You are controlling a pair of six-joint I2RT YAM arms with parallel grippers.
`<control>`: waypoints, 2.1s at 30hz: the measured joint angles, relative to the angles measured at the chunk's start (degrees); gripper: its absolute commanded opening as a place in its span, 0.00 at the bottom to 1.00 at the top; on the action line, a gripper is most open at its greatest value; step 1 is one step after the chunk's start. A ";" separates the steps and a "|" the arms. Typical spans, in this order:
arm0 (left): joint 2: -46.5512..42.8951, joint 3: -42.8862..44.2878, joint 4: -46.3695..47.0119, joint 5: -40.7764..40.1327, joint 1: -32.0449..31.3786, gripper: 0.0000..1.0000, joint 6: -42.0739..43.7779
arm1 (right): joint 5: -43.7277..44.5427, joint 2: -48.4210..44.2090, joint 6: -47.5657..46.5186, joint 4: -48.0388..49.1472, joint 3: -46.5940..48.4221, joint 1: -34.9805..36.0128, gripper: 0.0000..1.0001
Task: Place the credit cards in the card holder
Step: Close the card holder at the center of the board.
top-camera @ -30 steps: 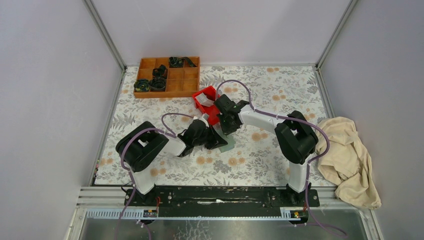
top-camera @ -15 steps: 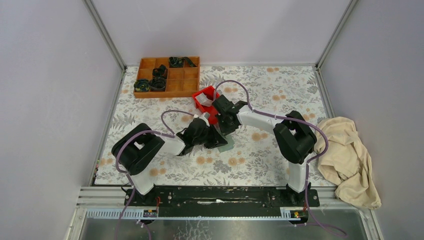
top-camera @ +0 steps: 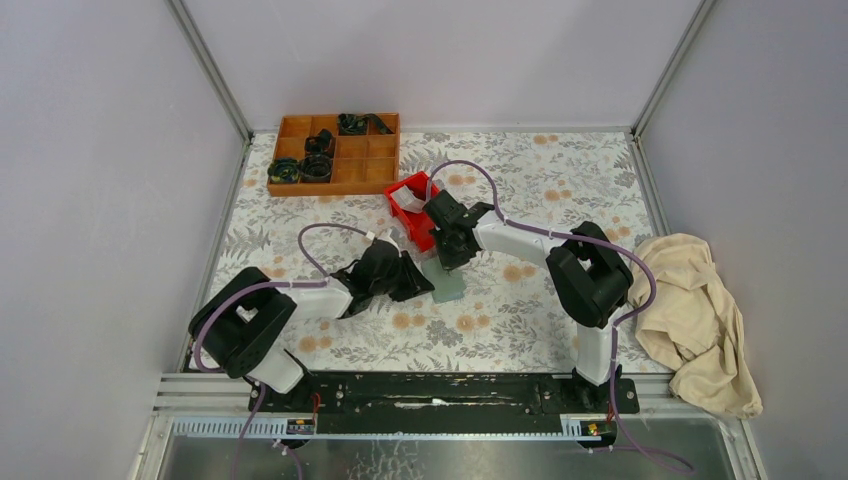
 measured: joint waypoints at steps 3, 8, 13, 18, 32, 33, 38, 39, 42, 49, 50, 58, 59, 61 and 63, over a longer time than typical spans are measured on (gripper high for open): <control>0.02 -0.13 -0.98 -0.70 0.00 0.31 0.42 | 0.00 0.00 0.00 0.00 0.00 0.00 0.00; 2.05 -0.07 -0.85 -0.90 0.00 0.32 0.61 | -0.02 0.00 0.07 0.00 0.00 0.07 0.00; 3.08 0.46 -0.02 -0.28 -0.02 0.32 0.66 | 0.55 0.00 0.04 0.13 0.00 0.24 0.00; 3.58 0.52 0.74 0.24 -0.09 0.32 0.61 | 0.90 0.04 0.04 0.26 0.02 0.24 0.00; 4.55 1.07 1.55 0.61 -0.20 0.32 0.61 | 2.19 0.81 0.00 -0.04 1.07 0.85 0.00; 4.63 1.14 1.62 0.68 -0.20 0.32 0.61 | 2.23 0.83 0.00 -0.04 1.11 0.87 0.00; 4.74 1.18 1.75 0.74 -0.31 0.32 0.61 | 2.25 0.83 0.00 -0.07 1.16 1.05 0.00; 4.79 1.22 1.75 0.79 -0.31 0.32 0.61 | 2.27 0.83 0.00 -0.07 1.16 1.11 0.00; 5.03 1.36 1.92 0.90 -0.35 0.32 0.61 | 2.49 0.83 -0.02 -0.07 1.16 1.31 0.00; 5.40 1.68 1.99 1.03 -0.35 0.32 0.59 | 2.71 0.83 -0.04 -0.11 1.18 1.53 0.00; 5.51 1.81 1.99 1.03 -0.35 0.32 0.59 | 2.80 0.83 -0.04 -0.11 1.18 1.55 0.00; 5.95 1.99 2.45 1.27 -0.35 0.32 0.57 | 3.34 0.83 -0.02 -0.11 1.18 1.88 0.00; 5.97 1.99 2.49 1.29 -0.35 0.32 0.57 | 3.41 0.83 -0.02 -0.11 1.18 1.90 0.00; 6.03 1.99 2.60 1.42 -0.35 0.32 0.57 | 3.48 0.83 -0.04 -0.13 1.18 1.99 0.00; 6.05 1.99 2.67 1.44 -0.35 0.32 0.57 | 3.54 0.83 -0.04 -0.11 1.18 2.05 0.00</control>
